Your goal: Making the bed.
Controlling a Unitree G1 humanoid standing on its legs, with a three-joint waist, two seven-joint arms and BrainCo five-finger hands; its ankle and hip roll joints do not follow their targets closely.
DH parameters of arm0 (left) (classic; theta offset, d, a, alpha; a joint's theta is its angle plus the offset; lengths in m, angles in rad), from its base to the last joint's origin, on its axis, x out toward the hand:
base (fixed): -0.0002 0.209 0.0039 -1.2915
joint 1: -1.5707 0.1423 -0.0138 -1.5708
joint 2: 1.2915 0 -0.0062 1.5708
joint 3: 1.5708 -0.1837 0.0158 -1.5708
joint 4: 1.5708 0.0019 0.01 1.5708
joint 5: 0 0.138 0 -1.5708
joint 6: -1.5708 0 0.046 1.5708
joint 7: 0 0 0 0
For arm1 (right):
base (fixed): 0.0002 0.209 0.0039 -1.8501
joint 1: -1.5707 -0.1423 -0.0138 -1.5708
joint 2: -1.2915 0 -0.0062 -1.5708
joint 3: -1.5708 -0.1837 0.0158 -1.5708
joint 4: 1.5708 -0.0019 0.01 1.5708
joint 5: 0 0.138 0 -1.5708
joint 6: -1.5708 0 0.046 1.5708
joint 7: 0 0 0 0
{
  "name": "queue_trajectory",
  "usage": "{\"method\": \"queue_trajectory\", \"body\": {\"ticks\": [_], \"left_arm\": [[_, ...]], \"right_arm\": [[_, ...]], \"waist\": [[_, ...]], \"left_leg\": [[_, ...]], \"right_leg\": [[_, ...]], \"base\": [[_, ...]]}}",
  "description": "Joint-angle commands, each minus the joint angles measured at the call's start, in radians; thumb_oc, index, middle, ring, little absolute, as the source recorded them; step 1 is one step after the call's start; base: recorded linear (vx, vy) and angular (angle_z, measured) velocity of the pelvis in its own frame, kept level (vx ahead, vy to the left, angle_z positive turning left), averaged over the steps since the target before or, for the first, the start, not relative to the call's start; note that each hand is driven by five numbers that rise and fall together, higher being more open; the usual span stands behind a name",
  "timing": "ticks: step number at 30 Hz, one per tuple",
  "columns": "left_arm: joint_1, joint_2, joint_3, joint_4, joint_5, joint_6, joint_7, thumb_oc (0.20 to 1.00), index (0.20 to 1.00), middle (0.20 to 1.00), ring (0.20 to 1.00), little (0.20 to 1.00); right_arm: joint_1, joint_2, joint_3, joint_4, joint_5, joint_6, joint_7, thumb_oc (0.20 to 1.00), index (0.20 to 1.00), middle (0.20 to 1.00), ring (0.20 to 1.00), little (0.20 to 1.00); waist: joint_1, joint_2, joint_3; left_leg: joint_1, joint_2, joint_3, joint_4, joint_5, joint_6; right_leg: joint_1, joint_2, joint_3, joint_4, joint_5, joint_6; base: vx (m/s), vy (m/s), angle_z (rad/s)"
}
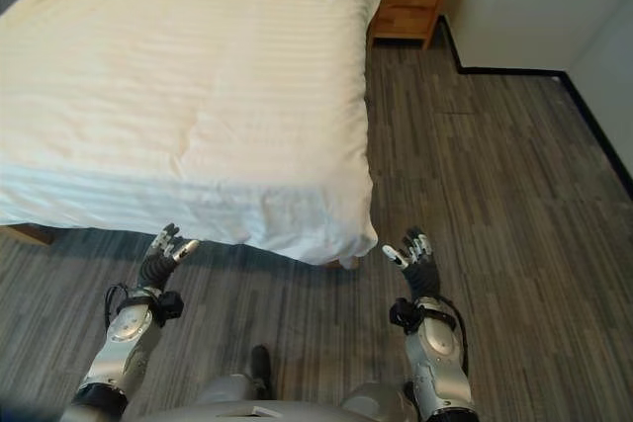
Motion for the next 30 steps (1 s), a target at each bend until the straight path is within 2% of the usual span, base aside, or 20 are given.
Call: {"method": "queue_trajectory", "body": {"ticks": [1, 2, 4, 5, 6, 7, 8, 9, 10, 11, 12, 14, 15, 17, 18, 20, 24, 30], "left_arm": [[-0.007, 0.02, 0.029, -0.04, -0.01, -0.061, 0.01, 1.0, 1.0, 1.0, 1.0, 1.0], [0.001, 0.008, 0.037, -0.046, -0.023, -0.059, 0.008, 1.0, 1.0, 1.0, 1.0, 1.0], [0.001, 0.008, 0.038, -0.047, -0.023, -0.059, 0.008, 1.0, 1.0, 1.0, 1.0, 1.0], [0.007, -0.011, 0.046, -0.029, -0.058, -0.055, -0.004, 1.0, 1.0, 1.0, 1.0, 1.0], [-0.002, -0.05, 0.041, 0.013, -0.095, -0.041, -0.017, 1.0, 1.0, 1.0, 1.0, 1.0], [-0.003, -0.05, 0.041, 0.013, -0.095, -0.042, -0.017, 1.0, 1.0, 1.0, 1.0, 1.0], [0.021, -0.079, 0.038, 0.002, -0.107, -0.043, -0.039, 1.0, 1.0, 1.0, 1.0, 1.0], [0.042, -0.085, 0.041, -0.012, -0.116, -0.043, -0.05, 1.0, 1.0, 1.0, 1.0, 1.0], [0.062, -0.09, 0.04, -0.035, -0.128, -0.038, -0.062, 1.0, 1.0, 1.0, 1.0, 1.0], [0.072, -0.093, 0.04, -0.038, -0.129, -0.036, -0.071, 1.0, 1.0, 1.0, 1.0, 1.0], [0.075, -0.094, 0.037, -0.04, -0.124, -0.032, -0.082, 1.0, 1.0, 1.0, 1.0, 1.0], [0.087, -0.09, 0.033, -0.043, -0.102, -0.029, -0.099, 1.0, 1.0, 1.0, 1.0, 1.0], [0.092, -0.092, 0.031, -0.042, -0.096, -0.028, -0.099, 1.0, 1.0, 1.0, 1.0, 1.0], [0.089, -0.094, 0.024, -0.032, -0.093, -0.026, -0.094, 1.0, 1.0, 1.0, 1.0, 1.0], [0.081, -0.096, 0.015, -0.023, -0.1, -0.02, -0.085, 1.0, 1.0, 1.0, 1.0, 1.0], [0.074, -0.094, 0.009, -0.035, -0.105, -0.021, -0.083, 1.0, 1.0, 1.0, 1.0, 1.0], [0.091, -0.086, 0.003, -0.042, -0.097, -0.017, -0.094, 1.0, 1.0, 1.0, 1.0, 1.0], [0.101, -0.079, 0.015, -0.025, -0.095, -0.016, -0.096, 1.0, 1.0, 1.0, 1.0, 1.0]], "right_arm": [[-0.043, -0.064, -0.005, -0.106, -0.054, -0.054, 0.017, 1.0, 1.0, 1.0, 1.0, 1.0], [-0.052, -0.088, -0.009, -0.104, -0.046, -0.06, 0.017, 1.0, 1.0, 1.0, 1.0, 1.0], [-0.052, -0.088, -0.009, -0.103, -0.046, -0.06, 0.017, 1.0, 1.0, 1.0, 1.0, 1.0], [-0.031, -0.106, -0.028, -0.117, -0.041, -0.069, 0.012, 1.0, 1.0, 1.0, 1.0, 1.0], [-0.014, -0.139, -0.057, -0.106, -0.057, -0.063, 0.002, 1.0, 1.0, 1.0, 1.0, 1.0], [-0.015, -0.139, -0.058, -0.106, -0.057, -0.063, 0.002, 1.0, 1.0, 1.0, 1.0, 1.0], [0.001, -0.158, -0.098, -0.103, -0.047, -0.061, -0.001, 1.0, 1.0, 1.0, 1.0, 1.0], [0.001, -0.161, -0.103, -0.098, -0.039, -0.059, 0.009, 1.0, 1.0, 1.0, 1.0, 1.0], [-0.007, -0.16, -0.104, -0.079, -0.019, -0.057, 0.016, 1.0, 1.0, 1.0, 1.0, 1.0], [-0.006, -0.157, -0.104, -0.064, -0.01, -0.056, 0.029, 1.0, 1.0, 1.0, 1.0, 1.0], [-0.002, -0.155, -0.108, -0.056, -0.015, -0.052, 0.034, 1.0, 1.0, 1.0, 1.0, 1.0], [0.012, -0.147, -0.121, -0.044, -0.035, -0.046, 0.036, 1.0, 1.0, 1.0, 1.0, 1.0], [0.016, -0.138, -0.126, -0.036, -0.034, -0.046, 0.034, 1.0, 1.0, 1.0, 1.0, 1.0], [0.016, -0.126, -0.127, -0.026, -0.019, -0.052, 0.029, 1.0, 1.0, 1.0, 1.0, 1.0], [0.022, -0.091, -0.123, -0.021, 0.01, -0.052, 0.026, 1.0, 1.0, 1.0, 1.0, 1.0], [0.035, -0.074, -0.115, -0.026, 0.007, -0.047, 0.026, 1.0, 1.0, 1.0, 1.0, 1.0], [0.047, -0.062, -0.09, -0.024, -0.003, -0.031, 0.049, 1.0, 1.0, 1.0, 1.0, 1.0], [0.038, -0.037, -0.043, -0.034, 0.048, -0.026, 0.094, 1.0, 1.0, 1.0, 1.0, 1.0]], "waist": [[-0.005, -0.007, -0.064], [-0.002, 0.016, -0.057], [-0.003, 0.02, -0.056], [-0.012, 0.045, -0.027], [-0.03, 0.039, 0.005], [-0.031, 0.041, 0.002], [-0.024, 0.014, 0.012], [-0.014, 0.003, 0.01], [-0.001, -0.009, 0.004], [0.006, -0.019, -0.007], [0.009, -0.028, -0.016], [0.009, -0.026, -0.038], [0.008, -0.02, -0.046], [0.0, -0.014, -0.049], [-0.018, -0.001, -0.065], [-0.03, 0.002, -0.073], [-0.029, 0.007, -0.075], [-0.013, -0.008, -0.075]], "left_leg": [[-0.019, 0.157, -0.074, -0.073, 0.081, -0.078], [-0.034, 0.226, -0.077, -0.073, 0.13, -0.11], [-0.034, 0.231, -0.079, -0.073, 0.13, -0.112], [-0.039, 0.298, -0.089, -0.066, 0.214, -0.127], [-0.062, 0.303, -0.045, 0.006, 0.243, -0.089], [-0.067, 0.304, -0.047, 0.007, 0.243, -0.089], [-0.067, 0.206, -0.153, 0.12, 0.171, -0.052], [-0.076, 0.127, -0.238, 0.189, 0.123, -0.044], [-0.076, 0.05, -0.277, 0.214, 0.045, -0.024], [-0.091, -0.003, -0.283, 0.224, 0.023, -0.013], [-0.099, -0.04, -0.253, 0.226, -0.018, 0.009], [-0.07, -0.085, -0.21, 0.172, -0.048, 0.048], [-0.048, -0.103, -0.211, 0.14, -0.052, 0.062], [-0.026, -0.104, -0.209, 0.112, -0.044, 0.065], [0.015, -0.094, -0.209, 0.025, -0.024, 0.062], [0.038, -0.098, -0.222, -0.021, -0.011, 0.062], [0.06, -0.109, -0.233, -0.058, -0.007, 0.071], [0.075, -0.12, -0.226, -0.073, -0.018, 0.086]], "right_leg": [[-0.027, 0.09, 0.005, -0.078, 0.113, -0.044], [0.006, 0.159, -0.015, -0.136, 0.019, -0.065], [0.008, 0.164, -0.017, -0.136, 0.019, -0.067], [0.008, 0.232, -0.02, -0.099, -0.035, -0.113], [0.04, 0.262, -0.05, -0.102, -0.044, -0.145], [0.037, 0.263, -0.051, -0.104, -0.041, -0.146], [0.038, 0.273, -0.038, -0.136, -0.022, -0.158], [0.031, 0.274, -0.018, -0.143, -0.012, -0.164], [0.028, 0.283, 0.003, -0.158, -0.006, -0.169], [0.026, 0.296, 0.015, -0.172, 0.004, -0.175], [0.032, 0.307, 0.022, -0.18, 0.008, -0.178], [0.032, 0.334, 0.023, -0.186, 0.011, -0.179], [0.028, 0.346, 0.025, -0.183, 0.008, -0.181], [0.025, 0.356, 0.024, -0.177, 0.008, -0.183], [0.023, 0.364, 0.01, -0.175, 0.001, -0.184], [0.026, 0.357, 0.0, -0.171, 0.0, -0.182], [0.026, 0.341, 0.003, -0.156, 0.003, -0.174], [0.012, 0.327, 0.023, -0.145, 0.016, -0.158]], "base": [[-0.15, -0.681, -0.59], [-0.13, -0.581, -0.42], [-0.08, -0.374, -0.06], [-0.18, -0.711, -0.17], [-0.19, -0.711, -0.04], [-0.15, -0.621, 0.64], [-0.06, -0.366, 0.79], [-0.05, -0.486, 0.44], [0.01, -0.279, -0.37], [0.04, -0.293, -0.86], [0.05, -0.234, -1.25], [0.05, -0.143, -0.92], [0.05, -0.049, -0.04], [0.04, -0.003, 0.17], [0.03, 0.02, 0.29], [0.04, 0.078, 0.36], [0.01, 0.116, 0.14], [0.0, 0.085, -0.02]]}}
